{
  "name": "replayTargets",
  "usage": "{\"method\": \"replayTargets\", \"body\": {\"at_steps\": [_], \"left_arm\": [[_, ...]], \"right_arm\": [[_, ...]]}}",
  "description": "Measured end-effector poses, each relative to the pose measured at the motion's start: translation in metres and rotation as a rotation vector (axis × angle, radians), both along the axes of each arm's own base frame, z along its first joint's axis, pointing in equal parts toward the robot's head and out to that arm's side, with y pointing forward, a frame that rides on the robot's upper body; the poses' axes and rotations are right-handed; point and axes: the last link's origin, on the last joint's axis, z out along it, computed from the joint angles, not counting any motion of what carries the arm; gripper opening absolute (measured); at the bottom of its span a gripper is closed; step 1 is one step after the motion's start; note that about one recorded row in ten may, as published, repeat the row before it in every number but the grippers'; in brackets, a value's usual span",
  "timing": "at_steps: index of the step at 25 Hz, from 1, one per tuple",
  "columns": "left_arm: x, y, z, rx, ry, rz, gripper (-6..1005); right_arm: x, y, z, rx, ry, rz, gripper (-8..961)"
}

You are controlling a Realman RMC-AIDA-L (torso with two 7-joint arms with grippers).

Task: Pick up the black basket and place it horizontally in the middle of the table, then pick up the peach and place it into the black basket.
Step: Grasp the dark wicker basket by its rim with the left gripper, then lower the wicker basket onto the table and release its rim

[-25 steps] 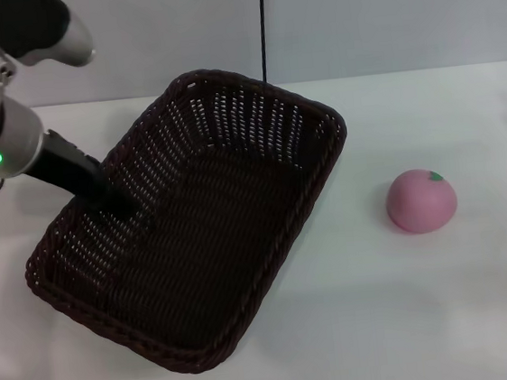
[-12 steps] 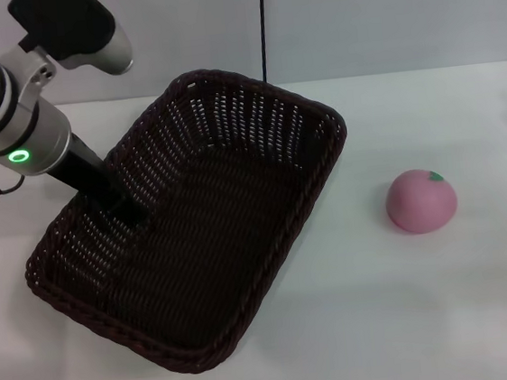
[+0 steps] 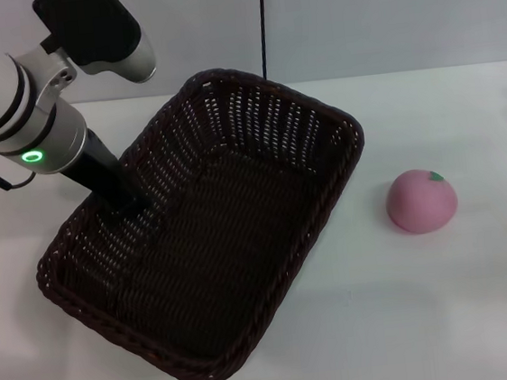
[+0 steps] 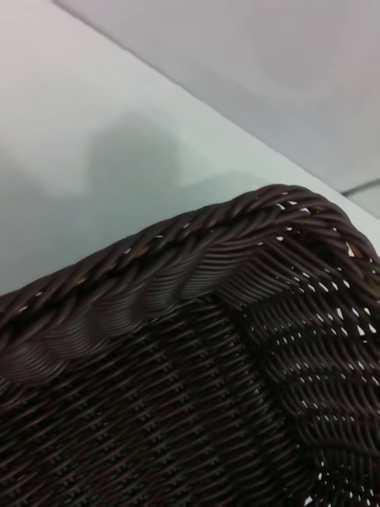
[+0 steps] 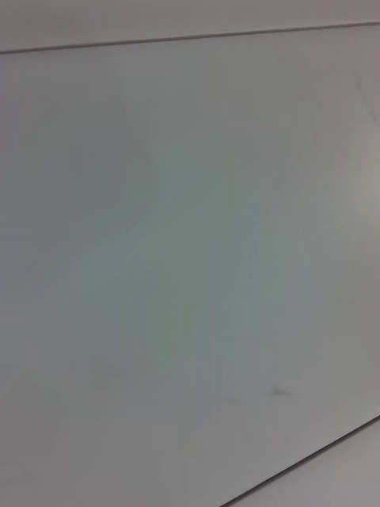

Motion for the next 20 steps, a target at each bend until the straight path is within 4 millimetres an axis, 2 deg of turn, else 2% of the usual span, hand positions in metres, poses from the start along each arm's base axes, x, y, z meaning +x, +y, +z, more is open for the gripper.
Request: {"method": "replayTargets", "body": {"at_steps": [3,6,7,8,14,15,16,20], "left_arm": [[0.007,0.002,0.001,-0.039,0.02,-0.076,346],[0.016,0.006,0.002,-0.078,0.048,-0.176,335],[0.026,0.008,0.004,-0.109,0.071,-0.258,331],[0.026,0.008,0.004,-0.109,0.071,-0.258,328],[0.056,0.017,0.008,-0.228,0.18,-0.564,312],[0.056,0.017,0.008,-0.228,0.18,-0.564,312],[0.064,0.019,0.008,-0.261,0.192,-0.641,311],[0.075,0.02,0.006,-0.303,0.188,-0.721,286]], "right_arm": [[0.0,0.0,0.001,0.002,-0.001,0.001,719],[0.0,-0.001,0.001,0.004,0.0,0.004,719],[0.0,-0.001,0.001,0.006,0.002,0.006,719],[0.0,-0.001,0.001,0.006,0.002,0.006,719],[0.0,-0.002,0.002,0.006,0.009,0.01,719],[0.0,-0.002,0.002,0.003,0.015,0.011,719],[0.0,-0.003,0.002,-0.001,0.022,0.011,719],[0.0,-0.003,0.002,-0.009,0.037,0.012,719]]}}
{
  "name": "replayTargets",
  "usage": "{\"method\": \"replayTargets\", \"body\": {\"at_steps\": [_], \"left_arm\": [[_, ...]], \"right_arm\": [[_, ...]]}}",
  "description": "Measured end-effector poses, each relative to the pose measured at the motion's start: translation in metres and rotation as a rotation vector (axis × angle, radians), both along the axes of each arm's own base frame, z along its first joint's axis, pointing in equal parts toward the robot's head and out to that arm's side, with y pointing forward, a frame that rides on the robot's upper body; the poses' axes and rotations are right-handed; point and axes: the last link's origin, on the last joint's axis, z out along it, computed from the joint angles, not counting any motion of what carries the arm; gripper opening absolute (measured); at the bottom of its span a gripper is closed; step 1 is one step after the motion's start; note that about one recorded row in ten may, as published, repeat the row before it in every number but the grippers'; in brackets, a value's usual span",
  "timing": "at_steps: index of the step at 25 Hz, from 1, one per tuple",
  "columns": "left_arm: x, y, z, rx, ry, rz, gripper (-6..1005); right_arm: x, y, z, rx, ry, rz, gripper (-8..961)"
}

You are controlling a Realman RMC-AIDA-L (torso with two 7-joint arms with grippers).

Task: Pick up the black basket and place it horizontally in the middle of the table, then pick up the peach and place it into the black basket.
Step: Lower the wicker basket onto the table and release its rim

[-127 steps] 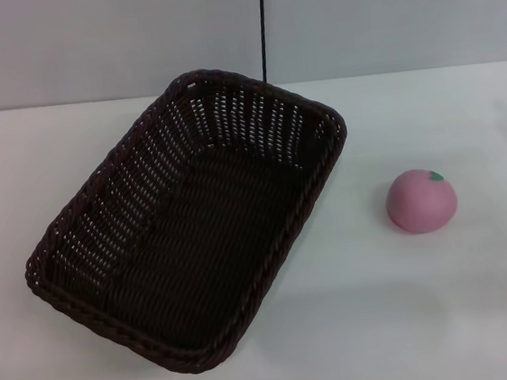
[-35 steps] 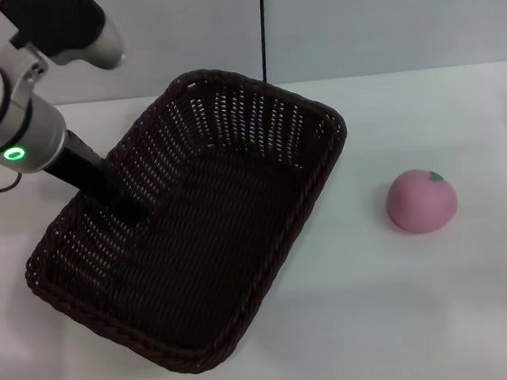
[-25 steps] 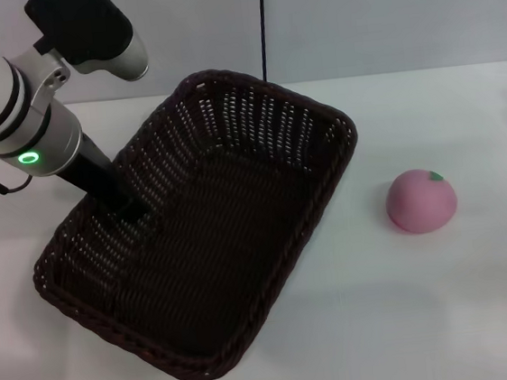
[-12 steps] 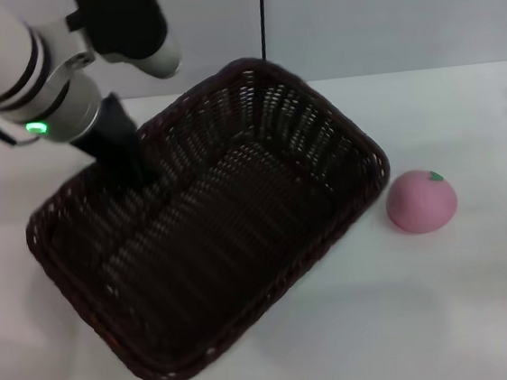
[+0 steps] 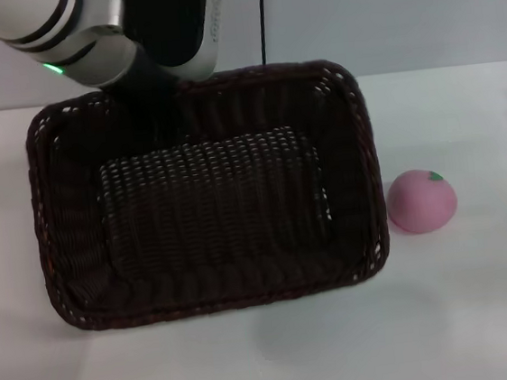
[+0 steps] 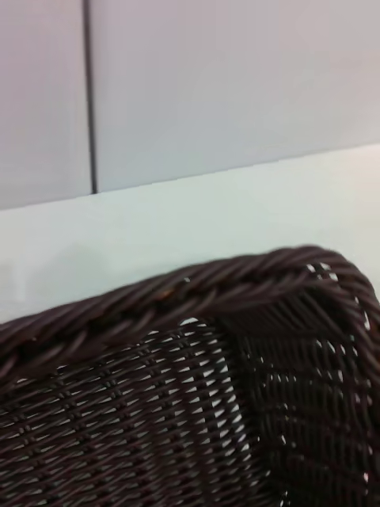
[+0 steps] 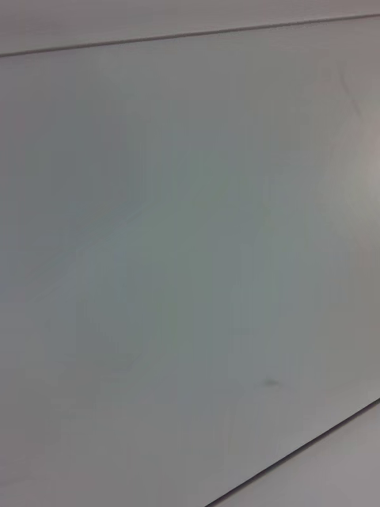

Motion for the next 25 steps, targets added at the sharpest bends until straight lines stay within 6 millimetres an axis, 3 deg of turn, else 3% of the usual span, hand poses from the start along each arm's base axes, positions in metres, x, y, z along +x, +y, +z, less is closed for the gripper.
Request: {"method": "replayTargets", "body": {"at_steps": [8,17,25], "left_arm": [[-0.005,-0.006,-0.014,-0.054,0.023,-0.009,201],[-0.01,-0.006,-0.018,0.009,-0.003,0.051,195],[-0.007,-0.014,-0.029,-0.003,0.016,0.078,276]], "right_arm": [[-0.003,0.003,0.0,-0.006,-0.004,0.013,719],[-0.002,0.003,0.0,-0.008,-0.004,0.01,718],[-0.001,0.002,0.0,-0.008,-0.005,0.006,718]]}}
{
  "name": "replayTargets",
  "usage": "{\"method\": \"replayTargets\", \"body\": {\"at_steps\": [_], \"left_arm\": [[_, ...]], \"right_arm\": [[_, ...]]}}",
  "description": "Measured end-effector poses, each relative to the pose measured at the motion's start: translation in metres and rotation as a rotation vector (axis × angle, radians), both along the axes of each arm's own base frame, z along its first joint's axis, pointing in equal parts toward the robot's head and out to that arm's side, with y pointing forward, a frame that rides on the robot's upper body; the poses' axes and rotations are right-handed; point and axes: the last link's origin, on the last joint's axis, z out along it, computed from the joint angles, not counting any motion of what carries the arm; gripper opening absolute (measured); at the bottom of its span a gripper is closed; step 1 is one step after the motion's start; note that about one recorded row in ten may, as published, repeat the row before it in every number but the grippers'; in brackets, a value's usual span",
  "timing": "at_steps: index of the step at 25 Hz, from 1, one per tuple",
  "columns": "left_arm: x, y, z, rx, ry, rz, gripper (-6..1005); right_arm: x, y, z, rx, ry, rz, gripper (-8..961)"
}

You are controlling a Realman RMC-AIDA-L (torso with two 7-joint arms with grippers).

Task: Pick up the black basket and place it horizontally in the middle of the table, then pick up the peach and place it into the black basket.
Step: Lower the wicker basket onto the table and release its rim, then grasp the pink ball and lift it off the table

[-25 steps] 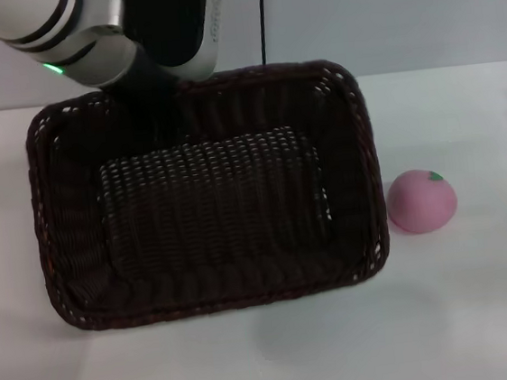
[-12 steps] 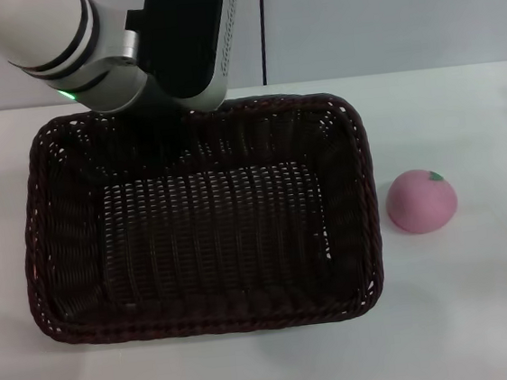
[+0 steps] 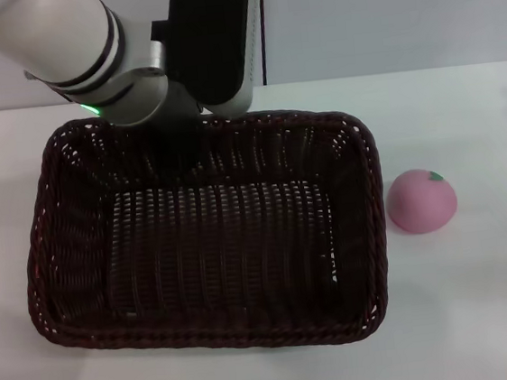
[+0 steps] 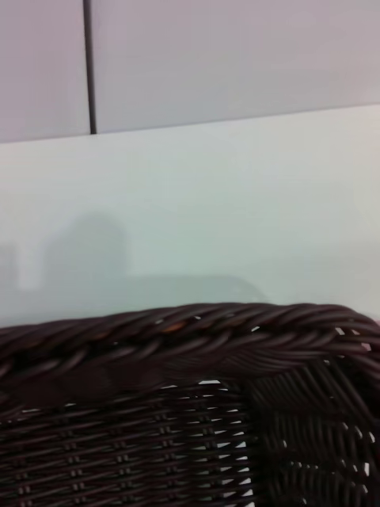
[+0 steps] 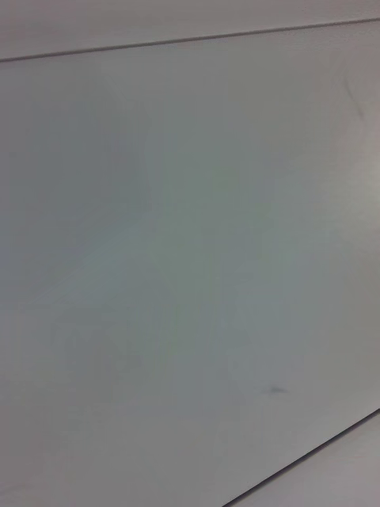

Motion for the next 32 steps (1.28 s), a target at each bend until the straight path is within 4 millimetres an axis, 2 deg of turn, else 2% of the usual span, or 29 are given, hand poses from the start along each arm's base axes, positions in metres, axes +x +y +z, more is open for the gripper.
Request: {"method": "replayTargets", "body": {"at_steps": [8,13,18,21,25,28,32], "left_arm": [[-0.003,0.002,0.0,0.022,0.02,-0.002,358],[0.0,0.007,0.002,0.049,-0.005,-0.019,599],[0.008,0.014,0.011,0.111,-0.104,-0.042,642],[0.013,0.02,0.027,0.186,-0.242,-0.032,668],[0.008,0.014,0.057,0.326,-0.561,-0.028,688],[-0.012,0.0,0.079,0.447,-0.817,-0.016,670],[-0.054,-0.026,0.097,0.572,-1.073,0.088,646]], "right_arm": [[0.0,0.002,-0.001,-0.01,-0.003,-0.005,718],[0.0,0.002,-0.001,-0.009,-0.003,-0.004,718],[0.0,0.001,0.002,0.006,-0.004,0.002,718],[0.0,0.001,0.008,-0.025,-0.037,0.039,718],[0.005,0.008,0.026,-0.221,-0.084,0.109,718],[0.003,0.015,0.046,-0.397,-0.111,0.137,717],[-0.014,0.03,0.068,-0.695,-0.225,0.119,717]]}}
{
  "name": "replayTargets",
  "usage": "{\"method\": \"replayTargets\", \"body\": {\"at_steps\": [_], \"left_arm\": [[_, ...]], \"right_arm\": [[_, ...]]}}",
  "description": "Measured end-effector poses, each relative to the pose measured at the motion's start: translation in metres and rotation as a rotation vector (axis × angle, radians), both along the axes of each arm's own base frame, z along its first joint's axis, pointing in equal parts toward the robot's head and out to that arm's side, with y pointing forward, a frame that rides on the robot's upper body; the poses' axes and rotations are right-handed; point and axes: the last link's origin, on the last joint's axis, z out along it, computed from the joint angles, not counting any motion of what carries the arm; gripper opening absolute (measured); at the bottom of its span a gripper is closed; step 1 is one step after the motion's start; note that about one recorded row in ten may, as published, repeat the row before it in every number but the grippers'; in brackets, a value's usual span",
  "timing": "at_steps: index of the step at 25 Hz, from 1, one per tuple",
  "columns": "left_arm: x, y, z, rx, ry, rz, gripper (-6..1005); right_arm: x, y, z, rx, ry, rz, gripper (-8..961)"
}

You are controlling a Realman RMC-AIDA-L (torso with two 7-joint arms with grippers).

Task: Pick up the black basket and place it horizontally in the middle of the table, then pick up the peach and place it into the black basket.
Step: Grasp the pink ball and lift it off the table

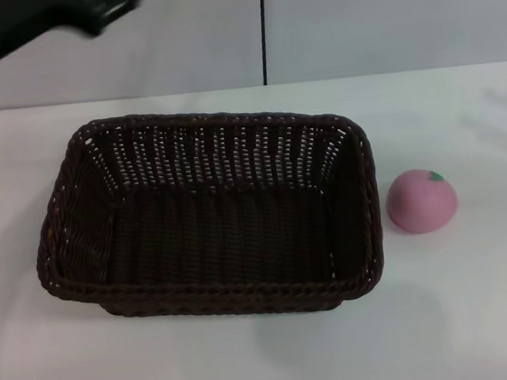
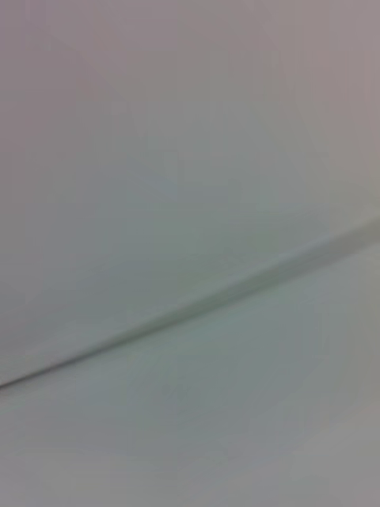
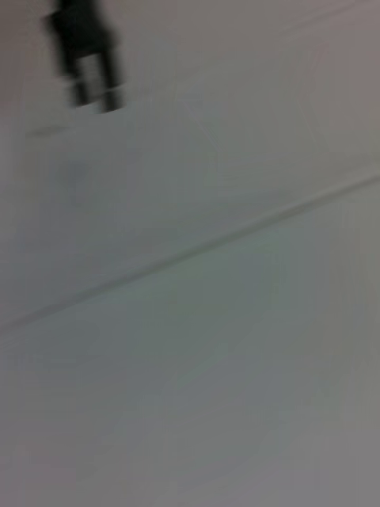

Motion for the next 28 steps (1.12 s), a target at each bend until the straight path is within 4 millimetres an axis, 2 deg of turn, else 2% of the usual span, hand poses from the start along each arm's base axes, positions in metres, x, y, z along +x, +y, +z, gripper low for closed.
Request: {"method": "replayTargets", "body": {"at_steps": [6,11,14,17,18,23,28], "left_arm": [[-0.062,-0.044,-0.003,0.023,-0.264,0.055,648],[-0.1,-0.074,-0.014,0.024,-0.399,0.058,650],[-0.125,-0.091,-0.015,0.032,-0.501,0.081,651],[-0.135,-0.099,-0.012,0.04,-0.541,0.079,652],[-0.143,-0.106,-0.006,0.057,-0.575,0.078,653],[-0.147,-0.111,0.003,0.078,-0.598,0.063,654],[-0.147,-0.109,0.004,0.078,-0.604,0.056,653]], "right_arm": [[-0.037,0.026,0.023,-0.405,-0.357,-0.249,717],[-0.069,0.039,0.016,-0.623,-0.543,-0.363,717],[-0.078,0.045,-0.003,-0.706,-0.612,-0.414,717],[-0.083,0.05,-0.03,-0.761,-0.654,-0.448,715],[-0.083,0.052,-0.036,-0.765,-0.655,-0.457,714],[-0.077,0.058,-0.065,-0.785,-0.64,-0.498,705],[-0.065,0.059,-0.097,-0.83,-0.633,-0.521,696]]}}
